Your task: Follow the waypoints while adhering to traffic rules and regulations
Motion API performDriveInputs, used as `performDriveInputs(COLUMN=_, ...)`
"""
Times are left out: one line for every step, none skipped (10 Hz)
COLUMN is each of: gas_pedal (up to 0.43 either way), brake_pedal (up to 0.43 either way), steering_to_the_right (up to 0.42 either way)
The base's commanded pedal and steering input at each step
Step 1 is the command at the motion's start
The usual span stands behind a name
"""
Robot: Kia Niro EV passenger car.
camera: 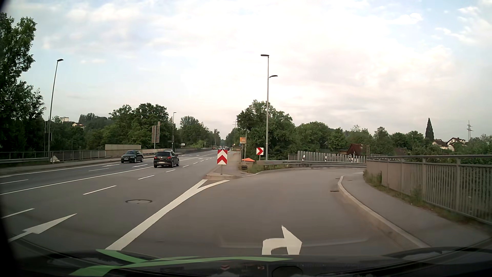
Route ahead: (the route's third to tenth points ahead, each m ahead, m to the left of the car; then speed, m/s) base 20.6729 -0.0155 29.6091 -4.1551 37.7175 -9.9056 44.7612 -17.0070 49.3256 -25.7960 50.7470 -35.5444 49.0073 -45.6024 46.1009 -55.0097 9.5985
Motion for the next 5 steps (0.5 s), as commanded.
performDriveInputs(gas_pedal=0.0, brake_pedal=0.0, steering_to_the_right=0.028)
performDriveInputs(gas_pedal=0.0, brake_pedal=0.0, steering_to_the_right=0.031)
performDriveInputs(gas_pedal=0.0, brake_pedal=0.0, steering_to_the_right=0.035)
performDriveInputs(gas_pedal=0.0, brake_pedal=0.0, steering_to_the_right=0.037)
performDriveInputs(gas_pedal=0.0, brake_pedal=0.0, steering_to_the_right=0.038)
